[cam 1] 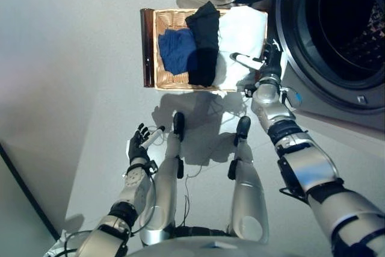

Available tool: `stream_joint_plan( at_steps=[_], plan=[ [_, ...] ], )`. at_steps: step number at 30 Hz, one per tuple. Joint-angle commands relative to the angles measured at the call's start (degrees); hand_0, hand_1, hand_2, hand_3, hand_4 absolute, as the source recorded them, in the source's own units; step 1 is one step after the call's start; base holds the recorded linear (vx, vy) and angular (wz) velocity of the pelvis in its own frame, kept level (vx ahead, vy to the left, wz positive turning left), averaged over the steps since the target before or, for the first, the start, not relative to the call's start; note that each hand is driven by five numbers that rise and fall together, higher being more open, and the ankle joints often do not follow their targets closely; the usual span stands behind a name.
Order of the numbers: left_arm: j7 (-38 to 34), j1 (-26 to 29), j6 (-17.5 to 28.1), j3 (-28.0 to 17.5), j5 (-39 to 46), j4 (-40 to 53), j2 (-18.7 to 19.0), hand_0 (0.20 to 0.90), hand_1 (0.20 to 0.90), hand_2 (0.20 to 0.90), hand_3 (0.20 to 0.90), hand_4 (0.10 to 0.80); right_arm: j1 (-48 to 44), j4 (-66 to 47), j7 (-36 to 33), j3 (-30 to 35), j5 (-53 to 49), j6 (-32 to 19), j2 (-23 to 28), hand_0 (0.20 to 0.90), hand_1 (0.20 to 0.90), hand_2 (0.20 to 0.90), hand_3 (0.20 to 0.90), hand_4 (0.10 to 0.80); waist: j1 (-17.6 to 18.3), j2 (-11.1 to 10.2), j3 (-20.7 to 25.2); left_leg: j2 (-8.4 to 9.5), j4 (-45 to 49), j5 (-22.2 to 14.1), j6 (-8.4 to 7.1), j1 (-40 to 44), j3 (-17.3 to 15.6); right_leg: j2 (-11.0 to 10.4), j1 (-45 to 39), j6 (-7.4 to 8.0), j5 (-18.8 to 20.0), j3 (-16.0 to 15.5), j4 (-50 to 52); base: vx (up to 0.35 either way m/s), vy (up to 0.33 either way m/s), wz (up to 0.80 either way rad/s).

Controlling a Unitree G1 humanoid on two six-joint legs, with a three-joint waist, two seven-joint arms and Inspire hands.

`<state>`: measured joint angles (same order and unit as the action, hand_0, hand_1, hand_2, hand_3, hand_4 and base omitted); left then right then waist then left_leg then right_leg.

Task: Pick up the clothes and place them into the washing machine

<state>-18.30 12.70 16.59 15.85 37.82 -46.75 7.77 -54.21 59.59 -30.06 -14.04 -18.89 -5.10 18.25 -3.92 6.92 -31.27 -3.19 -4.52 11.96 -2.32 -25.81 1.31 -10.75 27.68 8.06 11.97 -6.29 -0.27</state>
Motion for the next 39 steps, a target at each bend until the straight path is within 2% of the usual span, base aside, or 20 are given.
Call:
stream_joint_plan(
  at_steps=[1, 15, 23, 32, 39],
  plan=[
    [-2.0, -1.2, 3.0, 0.7, -0.9, 2.6, 3.4, 0.900, 0.900, 0.900, 0.900, 0.800, -6.3, -0.7, 0.5, -3.5, -0.3, -3.5, -0.8, 0.900, 0.900, 0.900, 0.900, 0.800, -1.3, 2.9, 1.5, -2.51, -0.5, 1.4, -5.39, -4.8, -0.3, -2.8, 3.2, 1.70, -7.7, 5.9, 9.2, 0.000, 0.000, 0.00],
    [-2.4, -1.2, 3.8, 2.0, 0.4, 7.4, 4.4, 0.900, 0.900, 0.900, 0.900, 0.800, -11.2, 3.2, 0.3, -3.7, -3.0, -3.2, 1.0, 0.900, 0.900, 0.900, 0.900, 0.800, -3.1, 4.4, 1.5, -2.04, -0.5, 1.8, -5.44, -9.6, 0.5, -2.7, 8.3, 1.53, -8.5, 5.8, 11.1, 0.001, -0.001, 0.00],
    [-2.5, 0.2, 3.7, 2.6, 0.1, 6.9, 4.1, 0.900, 0.900, 0.900, 0.900, 0.800, -14.4, 7.2, 1.5, -4.8, -3.3, -2.6, 1.2, 0.900, 0.900, 0.900, 0.900, 0.800, -4.1, 4.9, 1.5, -1.54, -0.5, 2.2, -5.34, -12.1, 1.1, -2.9, 11.0, 1.56, -9.0, 5.9, 12.5, 0.000, 0.000, 0.00],
    [-2.9, 1.8, 3.6, 2.6, -0.1, 3.8, 3.7, 0.900, 0.900, 0.900, 0.900, 0.800, -15.5, 7.9, 2.0, -5.6, -3.4, -2.8, -1.0, 0.900, 0.900, 0.900, 0.900, 0.800, -4.5, 4.4, 1.5, -1.42, -0.5, 2.1, -5.32, -11.0, 1.5, -2.9, 9.4, 1.48, -9.1, 5.5, 12.0, 0.001, 0.001, 0.00],
    [-2.8, 2.7, 3.0, 2.7, -0.4, 0.5, 3.0, 0.900, 0.900, 0.900, 0.900, 0.800, -13.5, 8.2, 1.9, -5.3, -3.6, -2.7, -3.4, 0.900, 0.900, 0.900, 0.900, 0.800, -4.0, 2.9, 1.5, -1.44, -0.5, 1.6, -5.22, -6.9, 1.7, -2.8, 4.2, 1.48, -9.1, 4.9, 10.7, 0.002, -0.001, 0.01]
  ],
)
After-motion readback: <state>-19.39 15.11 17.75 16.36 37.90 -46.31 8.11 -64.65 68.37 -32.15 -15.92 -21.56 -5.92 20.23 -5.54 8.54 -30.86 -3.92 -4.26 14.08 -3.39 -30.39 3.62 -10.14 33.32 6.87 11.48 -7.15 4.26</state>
